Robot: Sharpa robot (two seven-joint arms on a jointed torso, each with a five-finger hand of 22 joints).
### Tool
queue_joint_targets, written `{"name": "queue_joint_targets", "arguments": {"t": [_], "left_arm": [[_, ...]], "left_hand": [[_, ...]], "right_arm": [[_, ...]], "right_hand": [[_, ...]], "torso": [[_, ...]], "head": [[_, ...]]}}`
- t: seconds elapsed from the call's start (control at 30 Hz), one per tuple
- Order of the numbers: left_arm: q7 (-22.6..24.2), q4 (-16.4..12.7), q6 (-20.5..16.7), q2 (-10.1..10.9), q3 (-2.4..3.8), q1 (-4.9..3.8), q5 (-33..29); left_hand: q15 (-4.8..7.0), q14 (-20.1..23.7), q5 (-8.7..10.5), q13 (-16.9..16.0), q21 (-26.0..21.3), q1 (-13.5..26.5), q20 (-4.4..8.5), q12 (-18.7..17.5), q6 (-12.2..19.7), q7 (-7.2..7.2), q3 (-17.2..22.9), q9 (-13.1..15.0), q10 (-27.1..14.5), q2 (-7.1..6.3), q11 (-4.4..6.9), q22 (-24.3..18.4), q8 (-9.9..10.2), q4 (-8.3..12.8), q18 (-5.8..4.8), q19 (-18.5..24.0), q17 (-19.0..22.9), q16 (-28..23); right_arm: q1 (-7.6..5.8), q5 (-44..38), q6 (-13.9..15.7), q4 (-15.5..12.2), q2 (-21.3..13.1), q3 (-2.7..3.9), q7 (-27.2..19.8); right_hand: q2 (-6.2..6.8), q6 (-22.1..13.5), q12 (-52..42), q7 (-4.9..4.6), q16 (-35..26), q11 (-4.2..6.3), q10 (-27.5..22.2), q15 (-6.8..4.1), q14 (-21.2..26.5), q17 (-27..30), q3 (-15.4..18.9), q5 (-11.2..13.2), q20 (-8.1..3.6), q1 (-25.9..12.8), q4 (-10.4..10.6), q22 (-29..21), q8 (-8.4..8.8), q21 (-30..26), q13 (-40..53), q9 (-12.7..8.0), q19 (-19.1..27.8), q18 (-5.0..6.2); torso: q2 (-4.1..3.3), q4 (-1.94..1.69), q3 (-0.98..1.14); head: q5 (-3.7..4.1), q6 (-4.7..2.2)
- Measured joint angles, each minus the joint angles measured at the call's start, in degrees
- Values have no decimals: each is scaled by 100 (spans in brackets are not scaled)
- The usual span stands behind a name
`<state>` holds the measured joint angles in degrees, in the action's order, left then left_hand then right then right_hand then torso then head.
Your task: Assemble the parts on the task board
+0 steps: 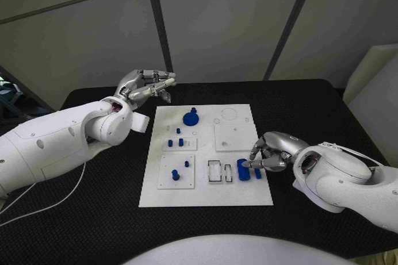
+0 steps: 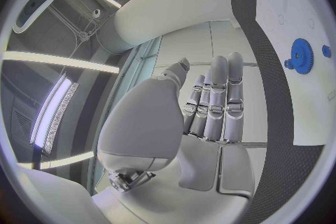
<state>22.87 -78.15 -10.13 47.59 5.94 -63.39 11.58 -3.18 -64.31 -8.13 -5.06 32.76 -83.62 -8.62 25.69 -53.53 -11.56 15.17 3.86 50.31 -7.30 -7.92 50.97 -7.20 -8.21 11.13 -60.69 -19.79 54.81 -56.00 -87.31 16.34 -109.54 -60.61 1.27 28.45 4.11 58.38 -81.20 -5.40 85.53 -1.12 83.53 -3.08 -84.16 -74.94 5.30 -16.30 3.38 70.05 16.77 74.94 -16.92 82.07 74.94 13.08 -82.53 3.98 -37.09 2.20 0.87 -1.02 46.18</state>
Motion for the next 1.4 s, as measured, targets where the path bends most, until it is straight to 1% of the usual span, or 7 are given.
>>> {"name": "queue_joint_targets", "arguments": {"t": [0.63,0.67,0.8,1.03,1.13,1.27,1.4], "left_arm": [[1,3,1,-8,-1,1,0],[1,2,1,-5,-1,1,0],[1,2,1,-2,-1,1,0],[1,-4,1,0,-1,1,0],[1,-7,1,10,-1,1,0],[2,-15,1,24,-2,1,0],[2,-20,1,25,-2,1,0]], "left_hand": [[0,0,0,0,0,0,0,0,0,0,0,0,0,0,0,-7,0,0,0,0,9,0],[0,0,0,0,0,0,0,0,0,0,0,0,0,0,0,-6,0,0,0,0,8,0],[0,0,0,0,0,0,0,0,0,0,0,0,0,0,0,-6,0,0,0,0,8,0],[0,0,0,0,0,0,0,26,0,0,0,0,0,0,0,-6,0,0,0,0,8,0],[0,0,0,0,0,0,0,26,0,0,0,0,0,0,0,-6,0,0,0,0,8,0],[0,0,0,0,0,0,0,26,0,0,0,0,1,0,0,-6,0,0,0,0,8,0],[0,0,0,0,0,0,0,26,0,0,0,0,0,0,1,-5,0,0,0,0,8,0]], "right_arm": [[245,-23,-219,151,329,5,150],[249,-29,-225,164,350,11,156],[261,-59,-234,203,413,25,176],[284,-124,-211,225,472,32,192],[293,-143,-164,215,473,29,194],[315,-174,-20,156,422,12,213],[337,-149,190,57,336,-3,223]], "right_hand": [[0,0,55,0,0,2,-2,0,1,1,91,0,0,1,-20,-1,-73,0,-1,81,0,1],[-16,0,55,0,0,23,-24,0,0,1,91,1,0,16,-20,-1,-84,0,-1,87,0,1],[-53,-17,55,18,0,21,-22,0,1,1,107,2,0,53,-35,-1,-106,0,-1,123,0,1],[-181,-15,77,21,2,21,-22,0,1,2,140,-282,0,181,-35,-1,-236,0,-1,254,1,1],[-252,24,77,60,28,40,-33,1,1,2,149,-416,-22,252,-30,-1,-302,25,-1,310,-21,1],[-308,51,77,95,49,95,11,-32,31,2,172,-691,-43,400,-34,-2,-337,26,-1,360,-42,2],[-331,46,77,104,48,104,20,-52,11,2,174,-750,-43,424,-33,-2,-387,26,-2,360,-42,1]], "torso": [[-7,3,3],[-6,3,3],[-6,3,2],[-1,3,-1],[-1,3,-2],[-1,6,-2],[-1,10,-2]], "head": [[-12,29],[-16,30],[-30,34],[-40,32],[-45,22],[-46,9],[-48,-4]]}}
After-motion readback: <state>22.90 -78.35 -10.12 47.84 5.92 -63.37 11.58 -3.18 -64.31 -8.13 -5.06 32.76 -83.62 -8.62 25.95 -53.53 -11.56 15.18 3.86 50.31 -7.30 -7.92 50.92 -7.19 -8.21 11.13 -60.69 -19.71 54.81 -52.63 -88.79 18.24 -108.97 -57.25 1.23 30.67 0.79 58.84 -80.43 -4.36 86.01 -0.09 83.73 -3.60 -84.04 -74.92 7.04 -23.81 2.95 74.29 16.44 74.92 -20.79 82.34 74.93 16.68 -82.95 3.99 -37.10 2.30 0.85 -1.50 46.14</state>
